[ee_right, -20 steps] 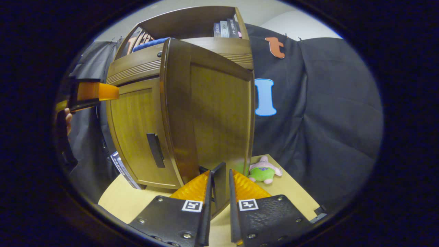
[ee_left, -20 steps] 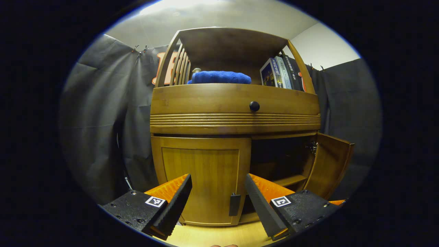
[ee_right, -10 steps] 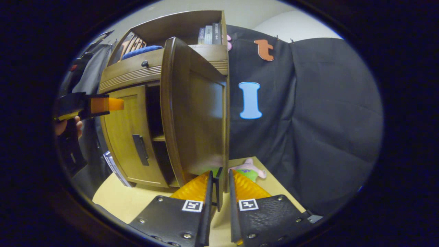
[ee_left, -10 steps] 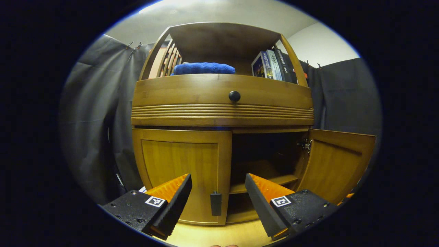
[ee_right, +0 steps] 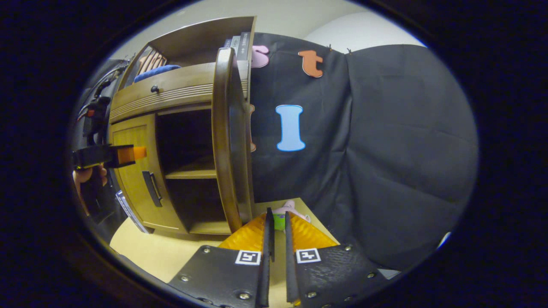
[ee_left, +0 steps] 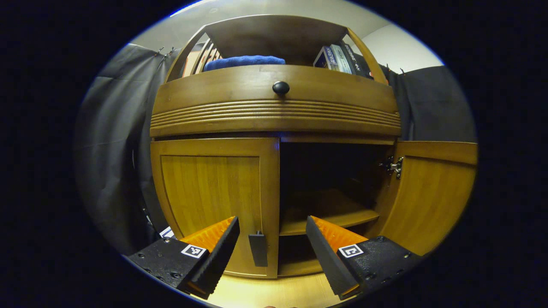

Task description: Open the right door of the double-door shoe cabinet with the right hand, and open the left door with the left hand.

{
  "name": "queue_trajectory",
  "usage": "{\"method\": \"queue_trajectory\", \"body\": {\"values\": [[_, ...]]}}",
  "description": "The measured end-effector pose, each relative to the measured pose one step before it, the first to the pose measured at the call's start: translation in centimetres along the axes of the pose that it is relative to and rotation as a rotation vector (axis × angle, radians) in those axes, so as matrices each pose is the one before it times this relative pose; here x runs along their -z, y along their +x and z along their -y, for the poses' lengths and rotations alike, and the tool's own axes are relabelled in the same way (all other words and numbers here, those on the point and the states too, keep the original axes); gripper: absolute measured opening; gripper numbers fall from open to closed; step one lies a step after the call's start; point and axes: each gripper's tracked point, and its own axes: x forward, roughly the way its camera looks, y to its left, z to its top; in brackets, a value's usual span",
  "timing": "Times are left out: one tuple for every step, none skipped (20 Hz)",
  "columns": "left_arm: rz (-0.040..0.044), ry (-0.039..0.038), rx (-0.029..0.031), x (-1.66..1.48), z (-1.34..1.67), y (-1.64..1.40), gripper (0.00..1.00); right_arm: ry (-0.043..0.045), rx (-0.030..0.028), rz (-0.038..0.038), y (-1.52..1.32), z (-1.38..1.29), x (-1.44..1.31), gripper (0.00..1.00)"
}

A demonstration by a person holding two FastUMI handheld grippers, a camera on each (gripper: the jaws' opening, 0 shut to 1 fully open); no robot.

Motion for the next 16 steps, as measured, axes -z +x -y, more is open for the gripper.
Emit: {"method": "queue_trajectory", "body": {"values": [[-0.00438,-0.00031,-0.01024,0.537,-0.146,0.589,0.96,0.00561,0.00376,-0.00220,0.026,0.308,-0.093,0.16],[-0.00320,-0.00770,-0.00522,0.474,-0.089,0.618,0.93,0.00884,0.00663,-0.00469,0.010,0.384,0.021,0.16],[-0.00210,-0.00918,-0.00813,0.475,-0.053,0.604,0.93,0.00969,0.01004,-0.00151,0.053,0.476,-0.154,0.16],[-0.00760,-0.00842,-0.01157,0.465,-0.147,0.588,0.88,0.00657,0.01188,0.00214,-0.014,0.628,-0.166,0.16],[-0.01092,-0.00539,-0.01523,0.724,-0.301,0.536,0.88,0.00377,0.01292,0.00312,0.051,0.570,-0.221,0.16],[-0.01308,0.00014,-0.01526,0.652,-0.313,0.463,0.85,0.00489,0.00290,0.00342,-0.063,0.216,-0.171,0.16],[-0.01458,0.00429,-0.01096,0.682,-0.087,0.454,0.81,0.01155,-0.00798,0.00211,-0.087,-0.157,-0.240,0.16],[-0.00950,0.00754,-0.01164,0.374,-0.263,0.406,0.78,0.00981,-0.00377,-0.00025,0.052,-0.100,-0.075,0.17],[-0.00695,0.00967,-0.00886,0.359,-0.061,0.452,0.72,-0.00232,0.00580,0.00004,-0.085,0.073,-0.183,0.17],[-0.00642,0.00913,-0.01189,0.217,-0.222,0.299,0.76,-0.01288,0.00552,0.00260,0.132,0.114,0.137,0.17],[-0.00007,0.00512,-0.00927,0.277,-0.269,0.403,0.75,-0.01185,0.00413,0.00055,-0.013,0.110,-0.132,0.17],[-0.00390,-0.00173,-0.00113,0.213,0.037,0.462,0.68,-0.00265,0.00050,-0.00127,-0.036,-0.051,0.092,0.17],[-0.00598,0.00018,-0.00693,0.195,-0.170,0.154,0.63,0.00399,-0.00042,0.00034,0.002,0.050,-0.168,0.17],[-0.00374,0.00282,-0.00870,0.150,-0.304,0.357,0.57,0.00705,0.00008,0.00154,0.080,0.103,-0.037,0.17],[-0.00438,0.00034,-0.00604,0.171,-0.097,0.270,0.52,0.00724,-0.00067,-0.00074,0.065,0.055,-0.089,0.17],[-0.00435,-0.00216,-0.00902,0.178,-0.243,0.239,0.47,0.00367,0.00320,-0.00016,0.109,0.097,0.187,0.17]]}}
